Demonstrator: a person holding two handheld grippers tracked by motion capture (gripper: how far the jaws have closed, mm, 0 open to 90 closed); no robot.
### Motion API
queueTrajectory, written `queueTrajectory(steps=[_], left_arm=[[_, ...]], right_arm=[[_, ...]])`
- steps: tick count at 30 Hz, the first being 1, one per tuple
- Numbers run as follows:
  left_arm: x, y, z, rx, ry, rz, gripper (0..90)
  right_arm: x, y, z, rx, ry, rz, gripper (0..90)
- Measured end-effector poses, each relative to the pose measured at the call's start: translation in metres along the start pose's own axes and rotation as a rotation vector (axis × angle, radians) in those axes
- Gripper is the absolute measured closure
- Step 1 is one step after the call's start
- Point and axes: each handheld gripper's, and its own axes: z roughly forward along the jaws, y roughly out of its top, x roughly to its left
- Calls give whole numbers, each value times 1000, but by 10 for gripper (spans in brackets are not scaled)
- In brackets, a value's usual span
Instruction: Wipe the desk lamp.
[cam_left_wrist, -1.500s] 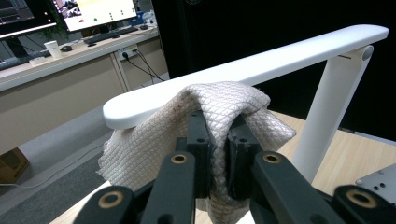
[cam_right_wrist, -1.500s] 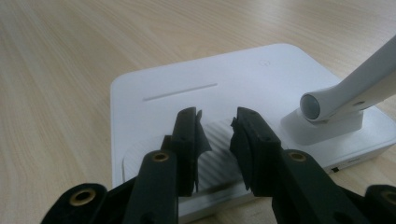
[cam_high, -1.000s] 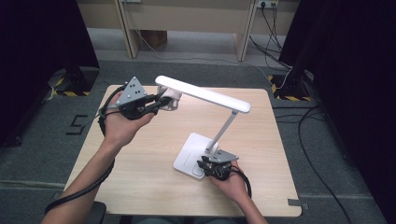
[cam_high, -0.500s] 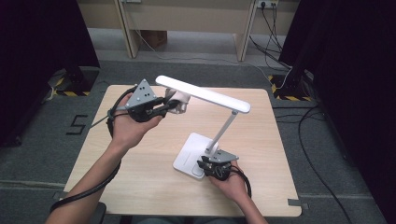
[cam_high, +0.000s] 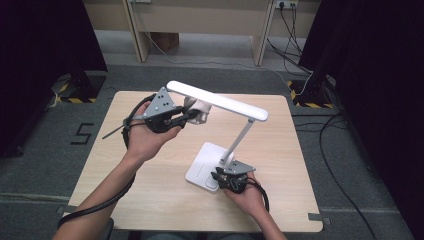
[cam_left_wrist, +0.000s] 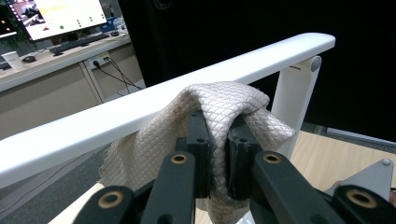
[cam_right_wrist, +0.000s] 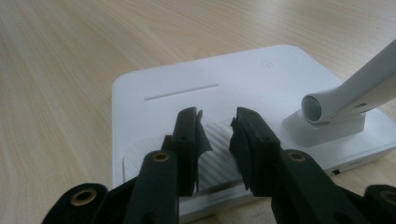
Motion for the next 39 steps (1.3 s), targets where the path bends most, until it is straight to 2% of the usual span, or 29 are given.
queueTrajectory(steps=[39], left_arm=[[-37,3,32,-30,-104,62,819]], right_arm=[[0,0,0,-3,5,-2,706]])
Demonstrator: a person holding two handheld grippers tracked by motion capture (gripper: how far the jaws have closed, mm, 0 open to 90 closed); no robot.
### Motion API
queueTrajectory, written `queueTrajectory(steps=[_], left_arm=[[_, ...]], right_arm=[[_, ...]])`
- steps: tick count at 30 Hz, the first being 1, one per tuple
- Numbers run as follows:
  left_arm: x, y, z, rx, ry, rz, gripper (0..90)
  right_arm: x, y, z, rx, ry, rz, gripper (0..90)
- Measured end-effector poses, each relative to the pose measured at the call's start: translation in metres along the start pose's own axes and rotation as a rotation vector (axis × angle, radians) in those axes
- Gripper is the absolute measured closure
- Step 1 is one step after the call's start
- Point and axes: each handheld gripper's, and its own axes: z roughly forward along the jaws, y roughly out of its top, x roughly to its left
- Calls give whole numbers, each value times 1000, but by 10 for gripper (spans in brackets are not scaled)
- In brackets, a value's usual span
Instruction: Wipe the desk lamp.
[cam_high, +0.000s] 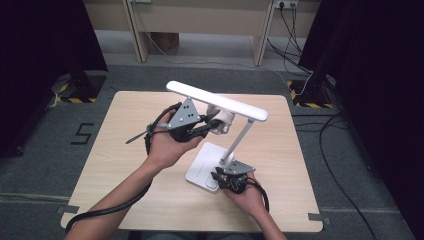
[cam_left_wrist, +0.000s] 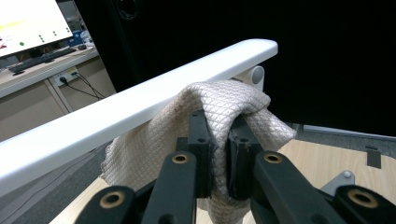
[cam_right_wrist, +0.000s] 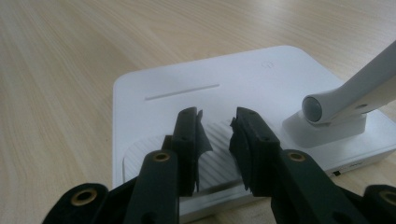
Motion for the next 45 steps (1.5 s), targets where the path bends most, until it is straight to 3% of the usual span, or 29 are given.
queueTrajectory(steps=[13,21,31,45], left_arm=[[-12,5,16,-11,-36,18,819],[-17,3,27,-21,-67,17,818],[-21,-1,34,-27,-77,7,818],[-23,-12,44,6,-96,6,817]], right_arm=[[0,0,0,1,1,1,706],[0,0,0,1,1,2,707],[0,0,0,1,0,3,707],[0,0,0,-1,2,3,707]])
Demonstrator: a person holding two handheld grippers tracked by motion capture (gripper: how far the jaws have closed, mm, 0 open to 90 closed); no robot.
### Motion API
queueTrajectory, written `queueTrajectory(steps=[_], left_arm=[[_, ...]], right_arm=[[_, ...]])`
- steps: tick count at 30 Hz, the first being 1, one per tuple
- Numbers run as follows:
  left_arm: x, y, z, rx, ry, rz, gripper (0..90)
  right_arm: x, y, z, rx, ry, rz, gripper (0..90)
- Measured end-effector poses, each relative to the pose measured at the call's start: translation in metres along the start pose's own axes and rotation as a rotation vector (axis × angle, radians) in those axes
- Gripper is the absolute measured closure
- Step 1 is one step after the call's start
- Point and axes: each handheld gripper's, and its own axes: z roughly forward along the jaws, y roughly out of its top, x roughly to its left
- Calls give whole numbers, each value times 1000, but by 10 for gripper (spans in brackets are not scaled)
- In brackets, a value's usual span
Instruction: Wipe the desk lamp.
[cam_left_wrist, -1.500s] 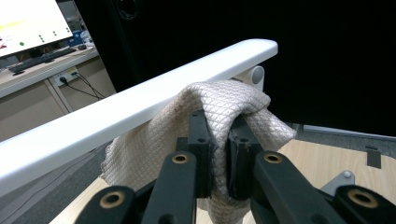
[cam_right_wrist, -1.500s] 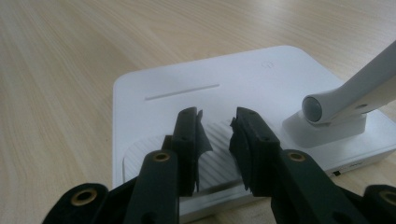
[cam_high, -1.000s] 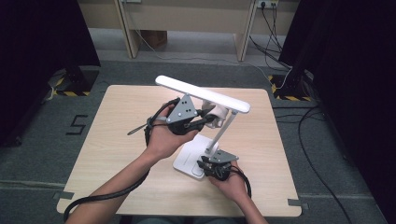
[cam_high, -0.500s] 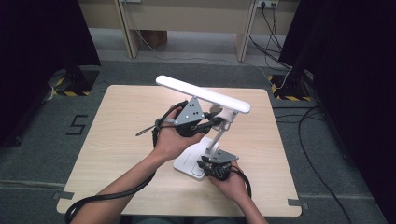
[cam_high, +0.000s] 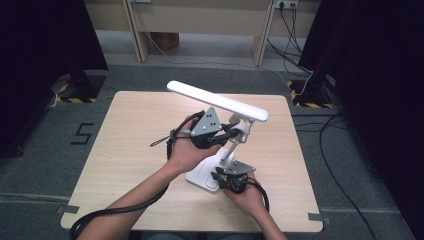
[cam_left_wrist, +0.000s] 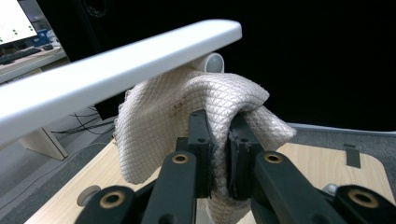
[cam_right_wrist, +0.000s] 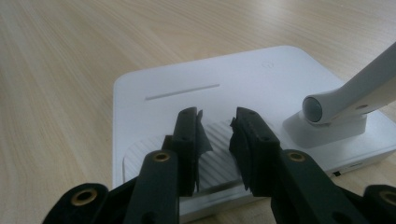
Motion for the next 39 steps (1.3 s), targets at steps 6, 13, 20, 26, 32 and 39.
queueTrajectory(steps=[6,13,20,26,32,39], left_arm=[[-1,-3,2,7,-5,3,816],[-2,-7,6,18,-10,2,816],[-4,-12,11,36,-16,1,816],[-3,-16,13,46,-15,-3,816],[-3,-22,16,64,-18,-7,816],[-3,-29,17,76,-21,-18,817]], right_arm=[[0,0,0,0,0,0,707],[0,0,0,-1,1,-1,707],[0,0,0,0,0,1,707],[0,0,0,-2,0,-2,707],[0,0,0,1,-2,1,707],[0,0,0,1,-2,-1,707]])
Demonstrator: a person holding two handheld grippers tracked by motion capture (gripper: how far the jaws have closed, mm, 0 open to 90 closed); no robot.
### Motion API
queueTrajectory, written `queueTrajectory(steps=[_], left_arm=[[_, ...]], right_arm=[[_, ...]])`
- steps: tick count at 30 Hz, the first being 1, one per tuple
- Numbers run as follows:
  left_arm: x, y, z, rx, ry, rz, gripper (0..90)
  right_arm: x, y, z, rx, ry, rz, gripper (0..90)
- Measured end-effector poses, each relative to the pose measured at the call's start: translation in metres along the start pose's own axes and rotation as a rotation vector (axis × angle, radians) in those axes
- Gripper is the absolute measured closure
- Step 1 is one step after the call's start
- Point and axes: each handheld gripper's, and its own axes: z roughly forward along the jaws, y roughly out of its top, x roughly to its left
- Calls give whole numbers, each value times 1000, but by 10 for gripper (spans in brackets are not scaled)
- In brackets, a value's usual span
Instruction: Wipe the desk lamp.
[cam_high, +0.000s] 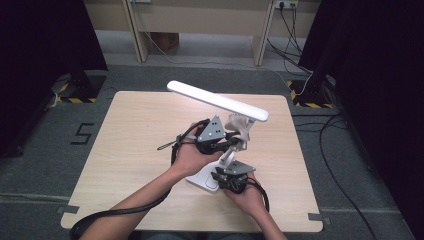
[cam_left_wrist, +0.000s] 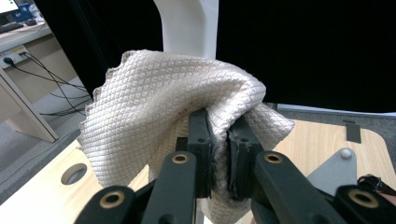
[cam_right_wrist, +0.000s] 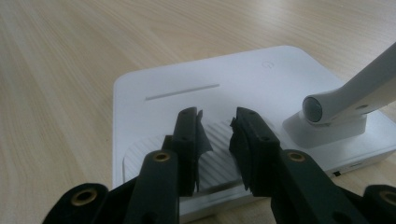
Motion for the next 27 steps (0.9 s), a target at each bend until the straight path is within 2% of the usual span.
queueTrajectory(steps=[11,27], left_arm=[[0,-17,6,33,-5,-22,816],[0,-24,8,42,-7,-32,816]], right_arm=[[0,0,0,-1,0,-1,707],[0,0,0,-1,0,-4,707]])
